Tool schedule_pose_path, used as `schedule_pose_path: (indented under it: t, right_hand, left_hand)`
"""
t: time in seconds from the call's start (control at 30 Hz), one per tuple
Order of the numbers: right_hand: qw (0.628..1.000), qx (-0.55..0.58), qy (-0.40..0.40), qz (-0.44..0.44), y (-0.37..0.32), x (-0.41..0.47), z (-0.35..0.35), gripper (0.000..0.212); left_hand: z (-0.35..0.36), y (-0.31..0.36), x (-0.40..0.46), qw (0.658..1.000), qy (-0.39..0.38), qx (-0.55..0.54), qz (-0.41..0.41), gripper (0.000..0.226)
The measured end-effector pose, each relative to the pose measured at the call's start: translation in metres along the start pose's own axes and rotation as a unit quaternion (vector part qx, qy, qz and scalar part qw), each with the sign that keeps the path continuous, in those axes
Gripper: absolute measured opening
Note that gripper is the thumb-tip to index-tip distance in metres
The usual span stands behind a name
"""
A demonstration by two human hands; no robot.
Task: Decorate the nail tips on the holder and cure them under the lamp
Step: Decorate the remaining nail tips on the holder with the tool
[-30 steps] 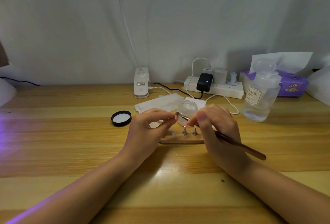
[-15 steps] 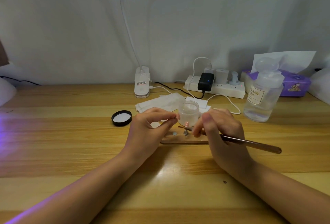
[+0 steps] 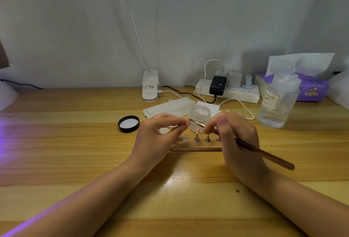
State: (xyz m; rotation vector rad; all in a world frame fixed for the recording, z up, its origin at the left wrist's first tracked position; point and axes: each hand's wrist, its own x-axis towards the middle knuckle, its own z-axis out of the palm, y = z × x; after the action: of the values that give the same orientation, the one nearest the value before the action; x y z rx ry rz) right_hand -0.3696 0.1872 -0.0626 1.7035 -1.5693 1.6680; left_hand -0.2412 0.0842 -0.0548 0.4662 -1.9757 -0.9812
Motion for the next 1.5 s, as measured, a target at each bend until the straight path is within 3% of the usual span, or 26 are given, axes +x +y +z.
schedule_pose_path:
  t: [0.17, 0.4, 0.6, 0.8, 1.03, 1.3, 1.5]
  right_hand:
    - [1.0, 0.006, -0.023, 0.017, -0.0018, -0.0003, 0.0008, 0.05]
    - [0.998, 0.039, -0.015, 0.046, -0.0048, 0.0014, -0.0007, 0.033]
    - [0.997, 0.039, -0.048, 0.036, -0.0065, -0.0003, -0.0002, 0.047]
    - [0.993, 0.098, -0.001, 0.067, -0.0067, 0.0006, -0.0028, 0.04]
    - [0.992, 0.066, -0.009, 0.106, -0.0065, 0.006, -0.0022, 0.003]
    - [0.999, 0.021, -0.029, 0.024, -0.0073, 0.0071, -0.0017, 0.011]
    - [0.999, 0.03, -0.038, 0.016, -0.0064, 0.0054, -0.0019, 0.029]
  left_hand:
    - [-0.0005, -0.0019, 0.0, 1.0, 0.001, -0.004, -0.006, 0.019]
    - [0.0003, -0.0028, -0.0006, 1.0, 0.009, -0.016, -0.021, 0.016]
    - [-0.0009, -0.0002, -0.0006, 1.0, 0.011, -0.013, -0.014, 0.024]
    - [-0.0001, 0.0031, -0.0006, 1.0, 0.01, -0.015, -0.001, 0.019]
    - [-0.0017, 0.0028, -0.0023, 0.999, 0.028, -0.029, 0.007, 0.02]
    - [-0.0022, 0.0029, -0.003, 0.999, 0.031, -0.01, 0.025, 0.023]
    - [-0.0004, 0.0044, -0.0018, 0.999, 0.027, 0.008, 0.037, 0.025]
